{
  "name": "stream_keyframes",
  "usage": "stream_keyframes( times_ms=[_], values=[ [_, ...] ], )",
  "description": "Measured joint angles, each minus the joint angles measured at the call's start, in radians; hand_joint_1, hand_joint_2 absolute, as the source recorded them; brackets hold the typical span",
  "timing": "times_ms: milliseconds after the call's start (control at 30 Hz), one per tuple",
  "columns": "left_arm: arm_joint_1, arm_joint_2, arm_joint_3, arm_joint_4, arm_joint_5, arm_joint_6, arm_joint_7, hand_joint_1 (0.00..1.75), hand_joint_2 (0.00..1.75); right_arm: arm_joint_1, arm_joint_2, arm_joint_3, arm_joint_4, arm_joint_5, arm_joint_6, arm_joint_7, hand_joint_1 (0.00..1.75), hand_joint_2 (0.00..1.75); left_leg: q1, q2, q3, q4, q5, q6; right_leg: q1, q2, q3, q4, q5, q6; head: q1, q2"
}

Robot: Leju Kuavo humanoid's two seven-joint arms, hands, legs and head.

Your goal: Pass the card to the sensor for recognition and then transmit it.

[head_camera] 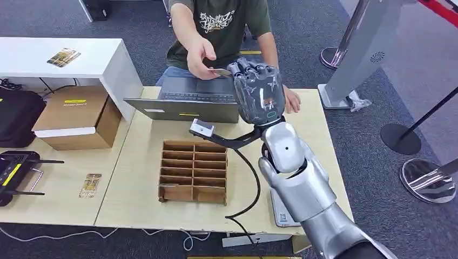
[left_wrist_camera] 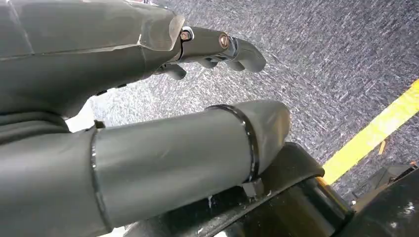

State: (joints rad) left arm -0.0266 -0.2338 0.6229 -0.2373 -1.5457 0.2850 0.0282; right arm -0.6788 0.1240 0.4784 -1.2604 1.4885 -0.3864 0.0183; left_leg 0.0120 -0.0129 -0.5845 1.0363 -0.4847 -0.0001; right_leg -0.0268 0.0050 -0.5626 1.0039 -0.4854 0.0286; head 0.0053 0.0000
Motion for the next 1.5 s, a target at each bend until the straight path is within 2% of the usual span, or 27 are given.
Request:
stream_keyframes(
  times_ms=[433, 900, 933, 967, 1000, 1500],
  values=[
    [-0.001, -0.004, 0.000, 0.000, 0.000, -0.004, 0.006, 0.00, 0.00, -0.072, 0.042, -0.026, 0.126, -0.001, -0.005, 0.018, 1.75, 1.75, 0.000, 0.000, 0.000, 0.000, 0.000, 0.000, 0.000, 0.000, 0.000, 0.000, 0.000, 0.000, 0.000, 0.000],
    [-0.012, -0.004, -0.008, 0.000, -0.002, -0.024, 0.022, 0.00, 0.00, -0.088, 0.047, -0.046, 0.179, 0.002, -0.005, 0.027, 1.75, 1.75, 0.000, -0.001, 0.000, 0.000, 0.000, 0.000, 0.000, 0.000, 0.000, 0.000, 0.000, 0.000, 0.000, 0.000],
    [-0.012, -0.003, -0.009, 0.000, -0.002, -0.024, 0.022, 0.00, 0.00, -0.088, 0.047, -0.047, 0.180, 0.002, -0.005, 0.027, 1.33, 1.75, 0.000, -0.001, 0.000, 0.000, 0.000, 0.000, 0.000, -0.001, 0.000, 0.000, 0.000, 0.000, 0.000, 0.000],
    [-0.012, -0.003, -0.009, 0.000, -0.002, -0.024, 0.022, 0.00, 0.00, -0.088, 0.047, -0.047, 0.181, 0.002, -0.005, 0.027, 1.33, 1.75, 0.000, -0.001, 0.000, 0.000, 0.000, 0.000, 0.000, -0.001, 0.000, 0.000, 0.000, 0.000, 0.000, 0.000],
    [-0.012, -0.004, -0.010, 0.000, -0.002, -0.024, 0.022, 0.00, 0.00, -0.088, 0.047, -0.047, 0.182, 0.002, -0.005, 0.027, 0.00, 1.75, 0.000, -0.001, 0.000, 0.000, 0.000, 0.000, 0.000, -0.001, 0.000, 0.000, 0.000, 0.000, 0.000, 0.000],
    [-0.013, -0.003, -0.015, 0.000, -0.002, -0.034, 0.032, 0.00, 0.00, -0.087, 0.047, -0.066, 0.184, 0.002, -0.011, 0.038, 0.00, 1.75, 0.000, 0.000, 0.000, 0.000, 0.000, -0.001, 0.000, 0.000, 0.000, 0.000, 0.001, -0.001, 0.000, 0.000]
  ],
)
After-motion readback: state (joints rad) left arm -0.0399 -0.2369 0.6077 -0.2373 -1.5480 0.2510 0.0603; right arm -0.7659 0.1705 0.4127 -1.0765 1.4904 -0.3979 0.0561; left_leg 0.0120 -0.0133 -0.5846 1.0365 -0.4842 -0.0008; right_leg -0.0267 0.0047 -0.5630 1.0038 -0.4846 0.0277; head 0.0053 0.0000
